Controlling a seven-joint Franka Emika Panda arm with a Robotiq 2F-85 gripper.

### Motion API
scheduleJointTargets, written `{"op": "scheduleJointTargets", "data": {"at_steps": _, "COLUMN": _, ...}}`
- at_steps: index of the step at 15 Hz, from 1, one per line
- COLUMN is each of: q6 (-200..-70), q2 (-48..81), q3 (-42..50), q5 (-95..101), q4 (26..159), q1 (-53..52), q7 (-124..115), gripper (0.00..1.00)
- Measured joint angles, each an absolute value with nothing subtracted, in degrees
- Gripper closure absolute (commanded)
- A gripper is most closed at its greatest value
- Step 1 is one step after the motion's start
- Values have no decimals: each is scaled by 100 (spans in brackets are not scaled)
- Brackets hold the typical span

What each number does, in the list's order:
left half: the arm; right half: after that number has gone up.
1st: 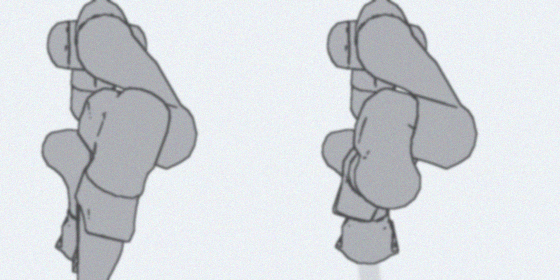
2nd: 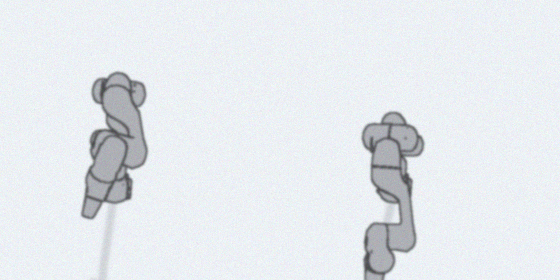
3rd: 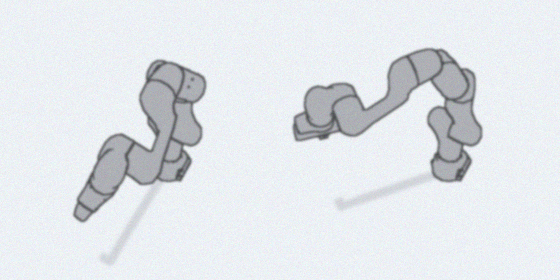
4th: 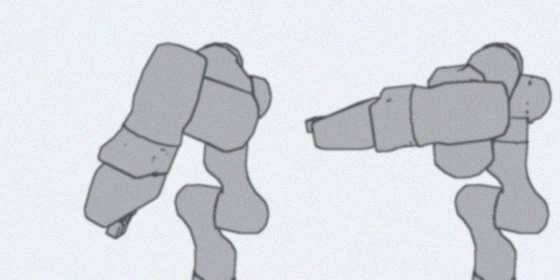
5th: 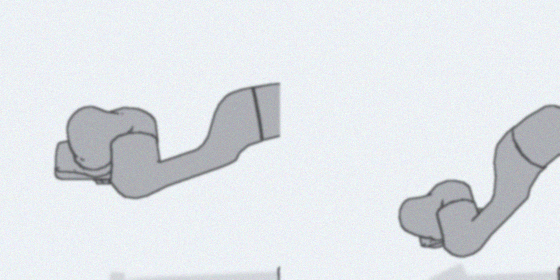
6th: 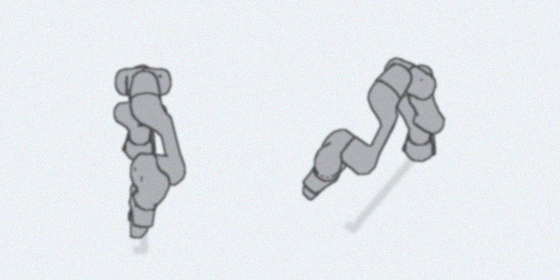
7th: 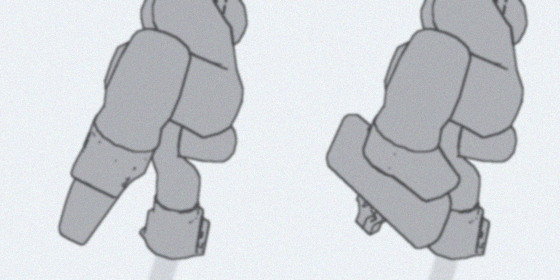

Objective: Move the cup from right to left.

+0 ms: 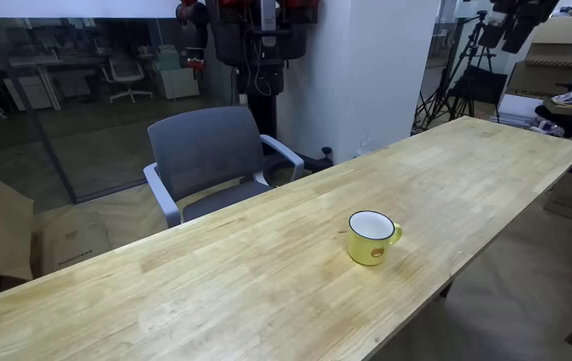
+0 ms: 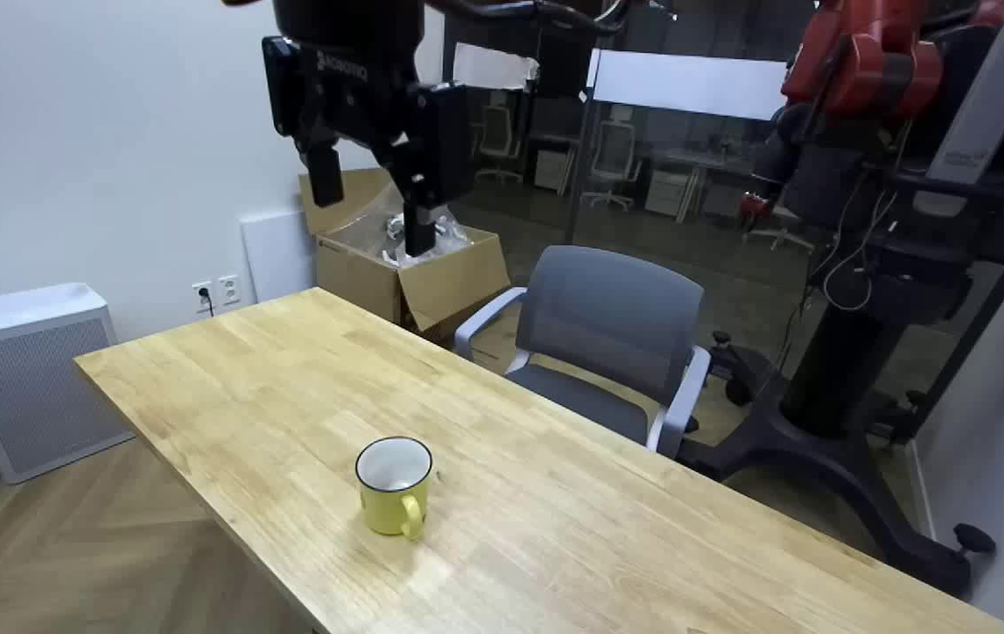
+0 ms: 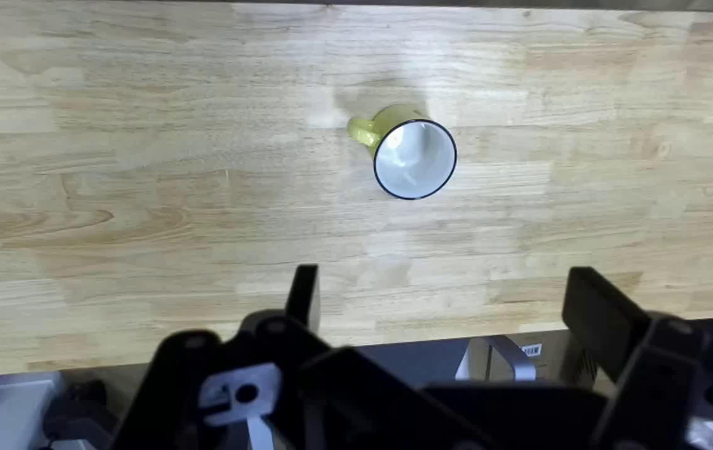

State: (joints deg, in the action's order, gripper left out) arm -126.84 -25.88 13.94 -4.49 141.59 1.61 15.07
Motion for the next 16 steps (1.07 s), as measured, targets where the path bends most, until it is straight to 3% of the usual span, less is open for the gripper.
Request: {"op": "scheduleJointTargets", "data": {"at_steps": 16, "q6": -13101, "q2": -2530, "q3": 1336, "q5": -444, "q4": 14200, "q1": 225, "q7": 1508, "gripper": 0}}
